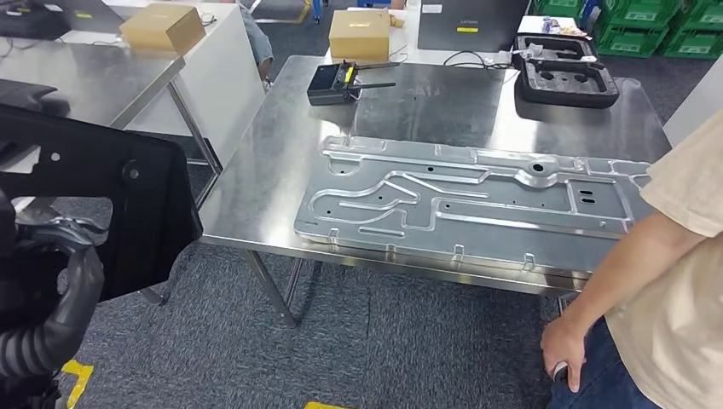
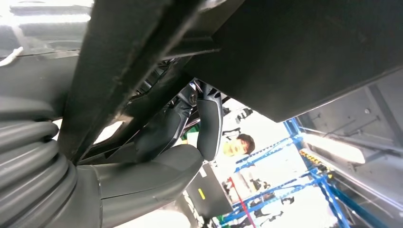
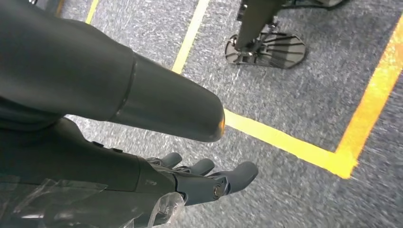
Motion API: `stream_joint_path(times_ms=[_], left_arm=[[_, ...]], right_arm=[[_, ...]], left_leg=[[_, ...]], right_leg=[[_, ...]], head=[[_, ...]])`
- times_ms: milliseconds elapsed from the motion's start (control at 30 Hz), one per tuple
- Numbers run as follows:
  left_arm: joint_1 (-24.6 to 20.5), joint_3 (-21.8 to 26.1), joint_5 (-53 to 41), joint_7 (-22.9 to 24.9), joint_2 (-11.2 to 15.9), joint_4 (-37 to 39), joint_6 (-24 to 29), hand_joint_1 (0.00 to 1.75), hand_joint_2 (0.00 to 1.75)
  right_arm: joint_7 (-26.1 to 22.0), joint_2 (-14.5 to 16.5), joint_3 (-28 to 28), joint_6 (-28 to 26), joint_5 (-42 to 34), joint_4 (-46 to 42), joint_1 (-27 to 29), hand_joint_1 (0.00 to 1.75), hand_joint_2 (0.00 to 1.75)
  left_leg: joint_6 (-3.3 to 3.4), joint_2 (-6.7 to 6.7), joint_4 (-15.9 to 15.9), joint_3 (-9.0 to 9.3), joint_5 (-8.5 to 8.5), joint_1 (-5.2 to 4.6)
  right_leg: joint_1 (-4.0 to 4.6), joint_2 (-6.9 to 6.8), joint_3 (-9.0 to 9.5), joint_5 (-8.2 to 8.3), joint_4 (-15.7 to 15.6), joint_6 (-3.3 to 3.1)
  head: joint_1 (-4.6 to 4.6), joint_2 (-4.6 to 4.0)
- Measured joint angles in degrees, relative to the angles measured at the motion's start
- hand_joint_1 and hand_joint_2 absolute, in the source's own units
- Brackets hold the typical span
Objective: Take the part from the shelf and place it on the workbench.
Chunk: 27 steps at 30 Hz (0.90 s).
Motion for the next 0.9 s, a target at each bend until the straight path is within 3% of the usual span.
stream_joint_path(times_ms=[133,200,267,300,333,367,433,500,600,667,767,800,833,867,900], left_arm=[[-0.42,-0.60,0.14,-0.01,0.04,0.18,-0.25,1.75,1.75],[-0.75,-0.85,0.14,-0.02,-0.01,0.30,-0.38,1.75,1.75],[-0.90,-1.14,0.15,-0.03,-0.07,0.57,-0.50,1.75,1.75],[-0.91,-1.34,0.15,-0.03,-0.11,0.78,-0.60,1.75,1.75],[-0.93,-1.56,0.14,-0.03,-0.14,0.97,-0.68,1.75,1.75],[-0.98,-1.81,0.11,-0.04,-0.19,1.19,-0.77,1.75,1.75],[-1.09,-2.18,0.02,-0.07,-0.25,1.57,-0.82,1.75,1.75],[-1.25,-2.40,-0.06,-0.11,-0.30,1.90,-0.68,1.75,1.75],[-1.42,-2.71,-0.21,-0.04,-0.36,2.28,-0.27,1.75,1.75],[-1.56,-2.79,-0.42,0.11,-0.38,2.47,-0.02,1.75,1.75],[-1.80,-2.90,-0.55,0.54,-0.41,2.72,0.16,1.75,1.75],[-1.79,-3.00,-0.55,0.64,-0.42,2.84,0.17,1.75,1.75],[-1.77,-3.09,-0.55,0.68,-0.43,2.97,0.18,1.75,1.75],[-1.78,-3.17,-0.55,0.69,-0.43,3.07,0.18,1.75,1.75],[-1.80,-3.22,-0.56,0.69,-0.43,3.13,0.18,1.75,1.75]], right_arm=[[0.08,0.08,0.49,0.10,0.09,0.00,-0.13,0.00,0.00],[0.08,0.15,0.72,0.38,0.21,-0.01,-0.41,0.00,0.00],[0.13,0.25,0.88,0.54,0.48,-0.02,-0.63,0.00,0.00],[0.20,0.28,0.98,0.58,0.66,-0.02,-0.63,0.00,0.00],[0.29,0.30,1.10,0.58,0.85,-0.02,-0.54,0.00,0.00],[0.40,0.29,1.23,0.58,1.02,-0.02,-0.43,0.00,0.00],[0.56,0.27,1.55,0.57,1.26,-0.02,-0.24,0.00,0.00],[0.66,0.27,1.90,0.56,1.38,-0.01,-0.22,0.00,0.00],[0.72,0.39,2.23,0.56,1.45,0.00,-0.23,0.00,0.00],[0.73,0.53,2.34,0.56,1.48,0.00,-0.16,0.00,0.00],[0.72,0.54,2.51,0.56,1.56,0.00,-0.28,0.00,0.00],[0.72,0.54,2.57,0.56,1.61,0.00,-0.28,0.00,0.00],[0.72,0.54,2.61,0.56,1.70,0.00,-0.24,0.00,0.00],[0.73,0.57,2.64,0.56,1.78,0.00,-0.17,0.00,0.00],[0.73,0.62,2.67,0.56,1.86,0.00,-0.08,0.00,0.00]], left_leg=[[1.17,-0.11,-1.66,2.31,-0.24,-0.04],[1.62,-0.05,-1.88,3.25,-0.65,0.13],[2.04,-0.02,-1.86,3.66,-1.21,0.05],[2.13,-0.07,-1.86,3.94,-1.54,0.02],[2.13,-0.15,-1.85,4.36,-1.91,0.01],[2.05,-0.27,-1.85,4.93,-2.33,0.02],[1.66,-0.44,-1.79,6.20,-3.28,0.00],[1.09,-0.47,-1.76,6.92,-4.18,-0.13],[0.13,-0.40,-0.46,7.17,-4.60,-0.17],[-0.47,-0.27,2.48,6.09,-5.98,0.00],[-1.60,-0.17,12.92,-0.03,-10.67,0.59],[-1.84,-0.16,15.57,-2.00,-11.41,0.77],[-1.88,-0.15,16.25,-3.02,-11.00,0.90],[-1.83,-0.13,14.54,-2.80,-9.36,0.98],[-1.74,-0.10,10.76,-1.52,-6.75,1.03]], right_leg=[[0.29,-0.05,0.67,-0.10,1.83,1.25],[0.28,-0.02,-2.44,-2.27,7.56,1.35],[0.31,-0.04,-7.76,-5.51,15.10,1.50],[0.33,-0.04,-9.73,-6.41,17.17,1.64],[0.34,-0.04,-10.67,-6.12,17.18,1.76],[0.34,-0.05,-10.49,-4.41,15.00,1.79],[0.41,-0.04,-8.07,1.42,6.71,1.39],[0.57,-0.06,-6.25,4.09,1.22,0.84],[0.58,0.02,-5.27,4.34,0.26,-0.22],[0.37,-0.03,-4.41,4.16,0.12,-0.85],[0.33,-0.06,-3.98,3.55,0.14,-1.15],[0.35,-0.04,-3.81,3.29,0.16,-1.13],[0.36,-0.02,-3.50,2.99,0.17,-1.05],[0.36,-0.01,-3.04,2.65,0.17,-0.94],[0.35,0.00,-2.46,2.27,0.16,-0.79]], head=[[0.11,0.00],[0.36,0.00],[0.45,0.00],[0.45,0.00],[0.45,0.00],[0.46,0.00],[0.49,0.00],[0.46,0.00],[0.39,0.00],[0.21,0.00],[-0.05,0.00],[-0.07,0.00],[-0.07,0.00],[-0.08,0.00],[-0.08,0.00]])
